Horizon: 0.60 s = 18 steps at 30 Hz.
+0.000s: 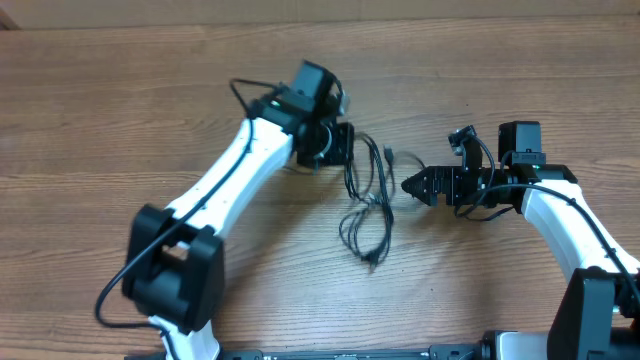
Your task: Untangle cables
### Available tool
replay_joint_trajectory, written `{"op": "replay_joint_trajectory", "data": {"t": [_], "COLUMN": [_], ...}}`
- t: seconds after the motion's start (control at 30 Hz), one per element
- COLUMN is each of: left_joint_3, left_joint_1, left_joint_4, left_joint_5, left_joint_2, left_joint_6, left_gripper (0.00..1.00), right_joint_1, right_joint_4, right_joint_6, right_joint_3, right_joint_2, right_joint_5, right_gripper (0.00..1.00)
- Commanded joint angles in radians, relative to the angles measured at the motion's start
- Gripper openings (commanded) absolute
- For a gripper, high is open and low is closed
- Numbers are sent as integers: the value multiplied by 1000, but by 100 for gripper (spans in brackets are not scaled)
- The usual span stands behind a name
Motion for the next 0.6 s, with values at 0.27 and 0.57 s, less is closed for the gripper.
{"op": "replay_joint_trajectory", "data": {"t": [0.27,0.57], "left_joint_3": [116,119], "left_joint_1": [13,13], "left_joint_4": [-100,-127], "left_joint_5": [-412,-485], "left_joint_2": [-236,-287], "left_joint_6": [76,116], "left_gripper": [4,4], "right_joint_1": [-5,-5], "right_joint_4": [6,18], "right_joint_6": [-6,-6], "right_joint_3": [-3,-3], "right_joint_2": [-25,-25], "right_joint_5": [20,20], "right_gripper": [100,100]}}
